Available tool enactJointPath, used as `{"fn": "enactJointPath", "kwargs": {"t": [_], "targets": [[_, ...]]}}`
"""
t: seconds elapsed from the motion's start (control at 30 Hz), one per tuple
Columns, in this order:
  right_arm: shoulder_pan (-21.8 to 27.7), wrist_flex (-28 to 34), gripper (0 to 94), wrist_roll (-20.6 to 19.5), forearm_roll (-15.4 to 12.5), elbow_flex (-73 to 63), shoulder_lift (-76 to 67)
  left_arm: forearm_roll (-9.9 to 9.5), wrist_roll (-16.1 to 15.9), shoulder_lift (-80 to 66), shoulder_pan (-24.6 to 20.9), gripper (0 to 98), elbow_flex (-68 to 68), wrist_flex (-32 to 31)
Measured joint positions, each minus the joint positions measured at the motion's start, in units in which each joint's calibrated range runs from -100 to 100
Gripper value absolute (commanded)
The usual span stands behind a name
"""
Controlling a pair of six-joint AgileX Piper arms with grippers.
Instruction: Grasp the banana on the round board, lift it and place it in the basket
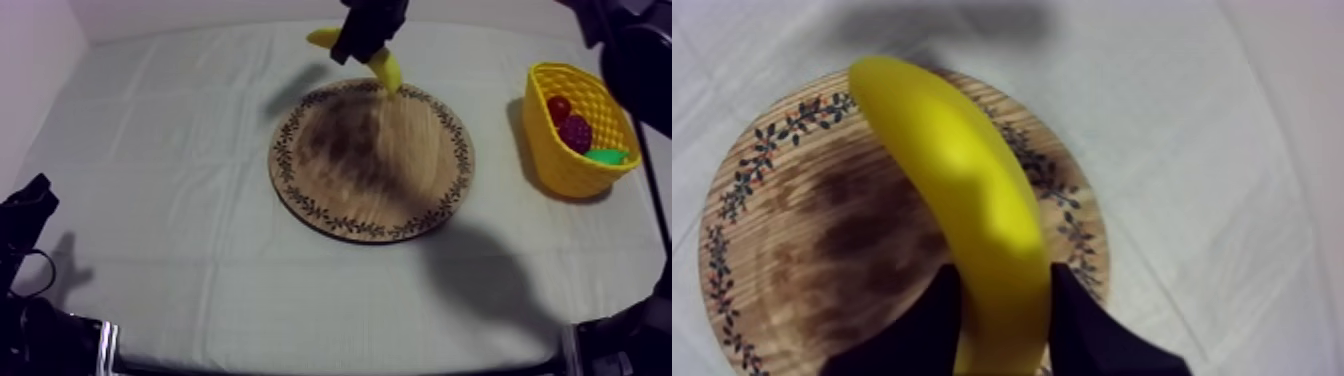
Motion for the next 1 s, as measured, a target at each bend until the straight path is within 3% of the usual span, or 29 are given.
{"fn": "enactJointPath", "kwargs": {"t": [0.5,1.0], "targets": [[2.4,0.6,17.4,-0.6,0.8,14.7,-17.1,0.0,0.0,0.0,0.0,0.1,0.0,0.0],[13.6,0.3,17.5,-0.4,3.0,27.3,-28.5,0.0,0.0,0.0,0.0,0.1,0.0,0.0]]}}
